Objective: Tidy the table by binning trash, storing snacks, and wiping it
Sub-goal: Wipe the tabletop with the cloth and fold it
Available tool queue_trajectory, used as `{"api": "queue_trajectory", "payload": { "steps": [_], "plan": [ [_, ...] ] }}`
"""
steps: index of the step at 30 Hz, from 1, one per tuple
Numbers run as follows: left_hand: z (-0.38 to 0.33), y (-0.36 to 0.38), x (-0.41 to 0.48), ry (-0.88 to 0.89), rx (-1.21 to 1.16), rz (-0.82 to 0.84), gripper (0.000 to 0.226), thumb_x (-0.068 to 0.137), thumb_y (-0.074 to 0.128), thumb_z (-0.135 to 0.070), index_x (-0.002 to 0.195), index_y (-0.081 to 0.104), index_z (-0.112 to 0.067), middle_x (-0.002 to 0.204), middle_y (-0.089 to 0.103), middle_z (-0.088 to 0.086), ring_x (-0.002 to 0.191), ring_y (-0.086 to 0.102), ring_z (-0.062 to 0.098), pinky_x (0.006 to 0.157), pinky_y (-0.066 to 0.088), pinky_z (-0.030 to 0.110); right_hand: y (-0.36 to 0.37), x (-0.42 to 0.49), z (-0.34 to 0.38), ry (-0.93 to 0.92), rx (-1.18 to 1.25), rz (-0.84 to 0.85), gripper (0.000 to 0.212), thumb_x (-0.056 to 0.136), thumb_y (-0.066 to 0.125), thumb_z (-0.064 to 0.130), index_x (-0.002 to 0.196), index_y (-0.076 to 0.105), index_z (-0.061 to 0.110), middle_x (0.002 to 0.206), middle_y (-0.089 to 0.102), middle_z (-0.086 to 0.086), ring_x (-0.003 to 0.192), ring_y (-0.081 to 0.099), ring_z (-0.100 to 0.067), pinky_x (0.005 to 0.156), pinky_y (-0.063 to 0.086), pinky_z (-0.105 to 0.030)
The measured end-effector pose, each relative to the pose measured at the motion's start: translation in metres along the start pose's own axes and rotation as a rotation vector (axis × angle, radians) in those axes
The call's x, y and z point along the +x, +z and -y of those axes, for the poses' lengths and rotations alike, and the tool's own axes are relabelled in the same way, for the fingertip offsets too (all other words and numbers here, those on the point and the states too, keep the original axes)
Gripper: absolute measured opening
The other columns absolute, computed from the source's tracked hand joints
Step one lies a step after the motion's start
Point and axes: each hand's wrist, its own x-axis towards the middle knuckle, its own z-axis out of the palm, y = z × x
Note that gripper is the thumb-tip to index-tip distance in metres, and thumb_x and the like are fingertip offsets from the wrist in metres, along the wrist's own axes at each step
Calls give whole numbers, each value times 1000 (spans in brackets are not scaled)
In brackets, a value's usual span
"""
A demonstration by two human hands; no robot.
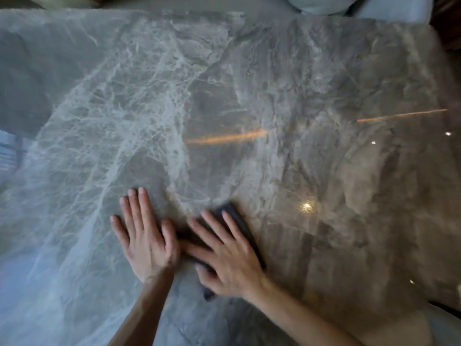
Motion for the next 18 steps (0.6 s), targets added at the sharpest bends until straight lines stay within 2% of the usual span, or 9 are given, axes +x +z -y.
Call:
{"api": "queue_trajectory", "payload": {
  "steps": [4, 7, 8, 9, 10, 12, 14, 16, 18],
  "plan": [
    [0, 4, 1, -28, 24, 17, 73, 87, 38, -29, 155, 15, -18, 164, 16, 7, 153, 9, 23, 123, 6, 52, -24, -105, -66, 147, -124, 132, 80, 75, 59, 46, 148, 25, 48, 161, 26, 3, 152, 13, -24, 119, 18, -56],
    [2, 4, 2, -20, 42, 6, 73, 87, 35, -32, 155, 14, -18, 164, 14, 7, 153, 8, 23, 124, 4, 50, -48, -22, -164, 788, -150, -61, 67, 89, 38, 45, 153, 18, 37, 162, 24, -6, 150, 20, -30, 116, 23, -59],
    [3, 5, 2, -12, 41, 3, 72, 88, 33, -33, 156, 13, -18, 164, 14, 6, 153, 7, 23, 124, 3, 49, -57, 25, -181, 948, -107, -145, 66, 90, 33, 45, 153, 18, 35, 162, 23, -7, 149, 20, -32, 116, 21, -60],
    [4, 6, 3, -4, 34, -2, 71, 89, 32, -33, 156, 11, -19, 164, 14, 5, 153, 7, 22, 124, 3, 48, -60, 67, -182, 978, -83, -185, 67, 89, 33, 46, 153, 19, 34, 161, 24, -8, 148, 21, -33, 115, 21, -61],
    [5, 7, 3, -2, 18, -12, 71, 90, 31, -33, 156, 10, -20, 164, 14, 4, 153, 7, 20, 124, 2, 47, -54, 100, -167, 892, -90, -216, 68, 87, 36, 46, 152, 22, 32, 160, 27, -8, 147, 23, -35, 114, 21, -61],
    [6, 7, 1, 0, -36, -38, 68, 92, 28, -34, 156, 12, -18, 164, 16, 1, 153, 8, 18, 125, 3, 46, -34, 124, -95, 516, -67, -205, 69, 84, 43, 46, 150, 27, 33, 160, 27, -5, 149, 19, -34, 116, 18, -60],
    [7, 5, -2, 14, -126, -63, 65, 94, 26, -34, 155, 14, -15, 163, 16, -2, 153, 10, 16, 125, 4, 45, -9, 81, -11, 144, 18, -134, 71, 84, 47, 45, 151, 27, 35, 163, 19, 0, 153, 7, -28, 120, 11, -57],
    [7, 5, -1, 14, -194, -75, 65, 94, 26, -33, 155, 14, -14, 162, 14, -7, 153, 11, 14, 125, 4, 46, 1, 4, 24, -29, 41, -1, 74, 83, 50, 45, 152, 23, 38, 164, 13, 4, 153, 3, -23, 121, 11, -53],
    [8, 4, -2, -3, -214, -87, 66, 93, 27, -34, 155, 15, -14, 161, 12, -11, 152, 13, 14, 124, 6, 46, -7, -61, -8, -77, -20, 65, 77, 82, 51, 44, 152, 18, 44, 164, 15, 5, 153, 7, -22, 121, 14, -52]
  ]
}}
